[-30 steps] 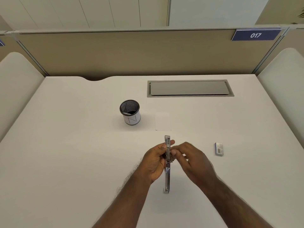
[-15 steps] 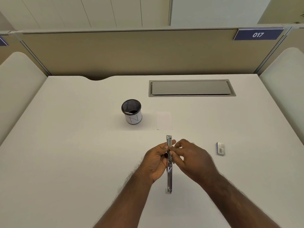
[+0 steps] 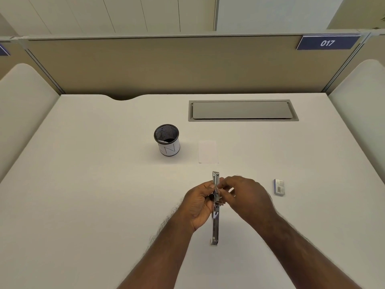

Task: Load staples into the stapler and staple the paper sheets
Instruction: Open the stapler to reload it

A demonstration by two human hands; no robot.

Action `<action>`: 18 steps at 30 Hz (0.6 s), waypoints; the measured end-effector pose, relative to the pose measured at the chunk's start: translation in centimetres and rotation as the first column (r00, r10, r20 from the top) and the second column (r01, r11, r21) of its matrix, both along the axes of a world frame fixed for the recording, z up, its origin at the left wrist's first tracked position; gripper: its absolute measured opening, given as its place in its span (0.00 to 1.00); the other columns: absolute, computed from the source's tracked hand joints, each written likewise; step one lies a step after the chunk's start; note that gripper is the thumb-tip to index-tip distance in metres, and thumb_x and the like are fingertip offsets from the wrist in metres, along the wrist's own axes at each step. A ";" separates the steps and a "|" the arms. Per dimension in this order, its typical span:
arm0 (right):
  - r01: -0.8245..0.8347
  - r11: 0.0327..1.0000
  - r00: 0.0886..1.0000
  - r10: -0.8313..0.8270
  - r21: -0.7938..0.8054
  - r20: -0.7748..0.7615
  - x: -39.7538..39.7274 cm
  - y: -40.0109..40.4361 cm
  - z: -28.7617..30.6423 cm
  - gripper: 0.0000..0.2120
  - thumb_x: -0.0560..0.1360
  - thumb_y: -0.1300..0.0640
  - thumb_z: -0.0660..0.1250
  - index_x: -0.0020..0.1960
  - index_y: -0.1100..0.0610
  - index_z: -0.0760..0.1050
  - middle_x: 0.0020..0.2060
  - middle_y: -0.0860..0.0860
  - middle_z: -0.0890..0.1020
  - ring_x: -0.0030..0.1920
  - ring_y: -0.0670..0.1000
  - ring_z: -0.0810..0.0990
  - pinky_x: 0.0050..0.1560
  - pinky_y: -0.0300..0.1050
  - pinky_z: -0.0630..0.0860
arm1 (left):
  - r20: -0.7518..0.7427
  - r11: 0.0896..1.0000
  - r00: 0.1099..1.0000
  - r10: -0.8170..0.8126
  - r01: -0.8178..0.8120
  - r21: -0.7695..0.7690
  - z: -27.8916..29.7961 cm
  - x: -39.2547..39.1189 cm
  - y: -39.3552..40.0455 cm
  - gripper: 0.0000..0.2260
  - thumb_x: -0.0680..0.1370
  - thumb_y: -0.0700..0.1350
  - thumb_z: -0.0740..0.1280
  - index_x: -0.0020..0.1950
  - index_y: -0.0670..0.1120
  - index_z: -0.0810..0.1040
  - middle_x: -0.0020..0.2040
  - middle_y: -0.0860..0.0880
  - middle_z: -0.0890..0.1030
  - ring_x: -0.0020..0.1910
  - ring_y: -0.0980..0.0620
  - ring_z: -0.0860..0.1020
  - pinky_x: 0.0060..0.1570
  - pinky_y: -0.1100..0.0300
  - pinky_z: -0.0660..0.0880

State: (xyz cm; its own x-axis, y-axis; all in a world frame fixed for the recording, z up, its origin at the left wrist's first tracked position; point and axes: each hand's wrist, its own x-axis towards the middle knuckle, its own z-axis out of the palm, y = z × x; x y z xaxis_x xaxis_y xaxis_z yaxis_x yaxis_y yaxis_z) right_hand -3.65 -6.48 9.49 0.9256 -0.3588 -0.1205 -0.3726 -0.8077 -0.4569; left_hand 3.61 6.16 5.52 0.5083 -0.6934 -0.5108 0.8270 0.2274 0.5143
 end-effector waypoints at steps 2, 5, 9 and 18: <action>-0.008 1.000 0.999 0.006 -0.028 -0.046 0.3 0.1 0.1 0.07 0.74 0.45 0.66 0.51 0.41 0.79 0.47 0.40 0.83 0.43 0.43 0.81 0.45 0.41 0.75 | -0.012 1.000 1.000 0.000 0.000 -0.003 0.0 -0.1 0.0 0.14 0.81 0.35 0.55 0.56 0.34 0.79 0.49 0.38 0.83 0.40 0.51 0.83 0.51 0.53 0.76; -0.007 0.998 0.996 0.002 -0.063 -0.088 0.6 0.4 0.3 0.08 0.74 0.45 0.65 0.52 0.40 0.80 0.48 0.40 0.83 0.45 0.45 0.81 0.43 0.40 0.72 | 0.015 1.000 1.000 -0.007 0.006 0.028 -0.1 -0.2 0.0 0.14 0.82 0.35 0.55 0.56 0.35 0.79 0.43 0.42 0.84 0.36 0.53 0.82 0.43 0.58 0.76; 0.000 0.995 0.986 -0.017 -0.100 -0.165 1.2 0.6 0.3 0.09 0.72 0.47 0.66 0.50 0.41 0.81 0.46 0.42 0.84 0.46 0.48 0.81 0.42 0.40 0.72 | 0.062 0.997 0.998 -0.025 0.020 0.075 -0.4 -0.5 0.0 0.15 0.82 0.35 0.54 0.54 0.36 0.81 0.40 0.43 0.83 0.36 0.50 0.80 0.46 0.54 0.75; 0.067 0.996 0.968 -0.077 -0.052 -0.238 2.0 0.6 -0.9 0.04 0.68 0.48 0.70 0.42 0.44 0.81 0.37 0.44 0.85 0.40 0.48 0.82 0.40 0.40 0.75 | 0.062 0.993 0.997 -0.045 0.038 0.111 -0.9 -0.9 -0.1 0.14 0.82 0.33 0.53 0.60 0.34 0.76 0.38 0.45 0.84 0.32 0.53 0.80 0.34 0.59 0.78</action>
